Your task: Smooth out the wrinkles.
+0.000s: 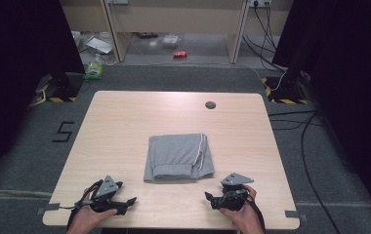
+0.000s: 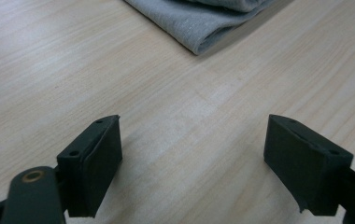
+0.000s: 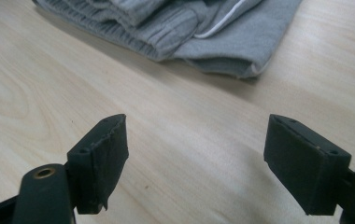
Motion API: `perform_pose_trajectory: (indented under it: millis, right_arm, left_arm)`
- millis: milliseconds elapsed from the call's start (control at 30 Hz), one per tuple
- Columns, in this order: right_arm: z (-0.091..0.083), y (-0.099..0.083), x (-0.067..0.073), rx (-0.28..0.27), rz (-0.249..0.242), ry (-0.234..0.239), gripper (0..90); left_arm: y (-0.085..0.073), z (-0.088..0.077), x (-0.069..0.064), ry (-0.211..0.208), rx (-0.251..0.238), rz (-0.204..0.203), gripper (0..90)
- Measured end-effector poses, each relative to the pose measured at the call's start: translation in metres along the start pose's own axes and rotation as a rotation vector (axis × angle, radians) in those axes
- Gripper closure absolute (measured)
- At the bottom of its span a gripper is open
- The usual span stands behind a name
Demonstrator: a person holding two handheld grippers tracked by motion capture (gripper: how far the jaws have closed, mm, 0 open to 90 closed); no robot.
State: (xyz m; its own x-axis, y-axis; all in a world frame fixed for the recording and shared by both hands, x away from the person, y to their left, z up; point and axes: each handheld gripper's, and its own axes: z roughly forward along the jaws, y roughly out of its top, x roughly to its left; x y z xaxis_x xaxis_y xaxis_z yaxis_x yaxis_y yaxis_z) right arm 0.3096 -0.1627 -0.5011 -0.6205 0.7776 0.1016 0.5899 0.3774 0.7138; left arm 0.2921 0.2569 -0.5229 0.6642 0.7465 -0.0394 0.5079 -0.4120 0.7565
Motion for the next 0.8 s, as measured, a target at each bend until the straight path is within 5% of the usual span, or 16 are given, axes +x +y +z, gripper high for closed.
perform_pose_trajectory:
  millis: [200,400,800]
  right_arm:
    - [0.0013,-0.0047,0.0021,0.032,-0.007,-0.013,18.2]
    - [0.0071,-0.0075,0.0050,0.071,-0.083,-0.061,14.8]
    - [0.0078,-0.0083,0.0037,0.066,-0.100,-0.052,13.3]
  left_arm:
    - [-0.0017,-0.0011,-0.0034,0.011,0.008,0.011,15.6]
    - [-0.0015,-0.0007,-0.0037,0.006,0.012,0.013,13.8]
    - [-0.0013,-0.0004,-0.0027,-0.001,0.014,0.018,13.2]
